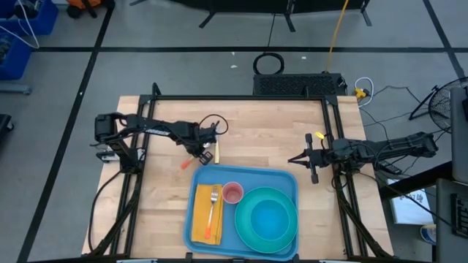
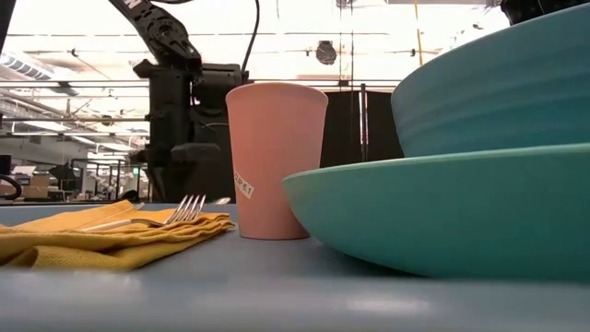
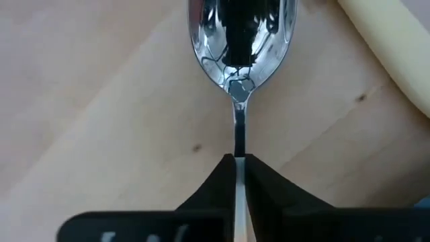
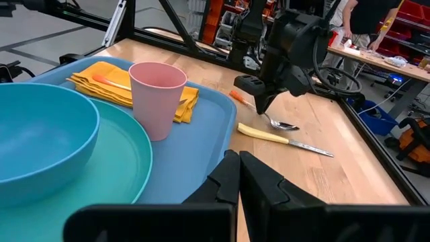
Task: Set up tray
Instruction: Put the orange spoon to the left of the orange fork on the yellow napkin on the blue serving tray
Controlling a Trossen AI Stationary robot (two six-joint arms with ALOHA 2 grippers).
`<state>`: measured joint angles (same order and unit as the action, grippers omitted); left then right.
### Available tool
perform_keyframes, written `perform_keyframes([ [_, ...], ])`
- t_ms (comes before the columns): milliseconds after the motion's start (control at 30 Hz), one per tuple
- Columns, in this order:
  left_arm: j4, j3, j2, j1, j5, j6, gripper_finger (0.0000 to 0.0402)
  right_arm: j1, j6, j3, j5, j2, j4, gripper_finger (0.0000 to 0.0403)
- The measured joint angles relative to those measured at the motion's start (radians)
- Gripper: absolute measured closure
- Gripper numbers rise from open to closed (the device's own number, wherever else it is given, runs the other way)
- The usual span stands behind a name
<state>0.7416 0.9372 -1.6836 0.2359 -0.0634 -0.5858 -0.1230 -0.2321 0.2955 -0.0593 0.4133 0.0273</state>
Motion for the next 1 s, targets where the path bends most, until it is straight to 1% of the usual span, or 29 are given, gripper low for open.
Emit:
perform_keyframes([
  [167, 0.182, 0.100, 0.001, -0.008, -0.074, -0.039, 0.0393, 0.000, 0.000, 0.000, 0.000, 0.000, 0.000, 0.0403],
  [233, 0.254, 0.154, 0.002, -0.021, -0.109, -0.051, 0.0390, 0.000, 0.000, 0.000, 0.000, 0.000, 0.000, 0.0403],
  [333, 0.335, 0.233, 0.002, -0.046, -0.126, -0.076, 0.0384, 0.000, 0.000, 0.000, 0.000, 0.000, 0.000, 0.0403],
  [400, 0.376, 0.288, 0.003, -0.071, -0.127, -0.094, 0.0390, 0.000, 0.000, 0.000, 0.000, 0.000, 0.000, 0.0403],
  [533, 0.418, 0.374, 0.034, -0.141, -0.139, -0.110, 0.0391, 0.000, 0.000, 0.000, 0.004, 0.000, 0.000, 0.0403],
  [633, 0.432, 0.415, 0.088, -0.200, -0.182, -0.145, 0.0385, 0.000, 0.001, 0.000, 0.004, 0.000, 0.000, 0.0403],
  [700, 0.442, 0.437, 0.136, -0.238, -0.226, -0.179, 0.0391, 0.000, 0.002, 0.000, 0.004, 0.000, 0.000, 0.0403],
  [833, 0.500, 0.447, 0.247, -0.297, -0.310, -0.267, 0.0392, 0.000, 0.003, 0.000, 0.004, 0.000, 0.000, 0.0403],
  [1000, 0.734, 0.447, 0.349, -0.358, -0.390, -0.439, 0.0394, 0.000, 0.003, 0.000, 0.005, 0.000, -0.002, 0.0403],
])
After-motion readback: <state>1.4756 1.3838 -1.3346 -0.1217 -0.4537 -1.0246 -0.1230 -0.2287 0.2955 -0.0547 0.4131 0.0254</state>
